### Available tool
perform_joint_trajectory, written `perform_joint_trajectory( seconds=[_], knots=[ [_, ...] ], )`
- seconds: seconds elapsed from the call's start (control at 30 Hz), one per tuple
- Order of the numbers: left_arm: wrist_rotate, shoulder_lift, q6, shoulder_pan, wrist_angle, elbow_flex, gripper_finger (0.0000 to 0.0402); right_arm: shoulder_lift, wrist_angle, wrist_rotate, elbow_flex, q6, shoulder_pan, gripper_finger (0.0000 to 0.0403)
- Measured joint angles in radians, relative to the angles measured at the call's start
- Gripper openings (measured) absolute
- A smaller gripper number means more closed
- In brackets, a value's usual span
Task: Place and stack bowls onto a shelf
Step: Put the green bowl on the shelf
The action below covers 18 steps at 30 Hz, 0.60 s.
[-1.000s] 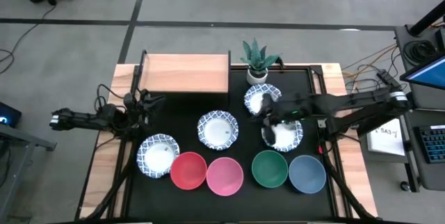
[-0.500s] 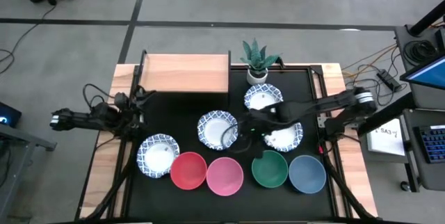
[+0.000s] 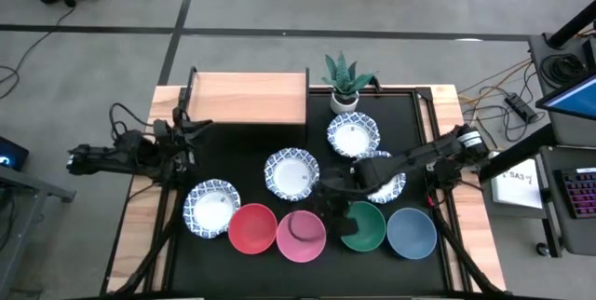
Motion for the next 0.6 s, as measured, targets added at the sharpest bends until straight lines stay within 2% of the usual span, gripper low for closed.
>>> perform_joint_trajectory(
  seconds=[0.1,0.3,0.47,0.6],
  knots=[
    [0.0,0.0,-0.004,0.0,-0.007,0.01,0.0037,0.007,0.003,0.127,0.0,-0.06,0.024,0.0009],
    [0.0,0.0,-0.012,-0.001,-0.008,0.01,0.0037,0.04,0.081,0.131,0.0,-0.022,0.038,0.0021],
    [0.001,0.001,-0.029,-0.001,-0.042,0.009,0.0037,0.041,0.011,0.135,0.0,-0.087,0.047,0.0084],
    [0.001,0.003,-0.044,-0.001,-0.062,0.009,0.0037,0.038,-0.111,0.133,0.0,-0.136,0.047,0.0141]
  ],
)
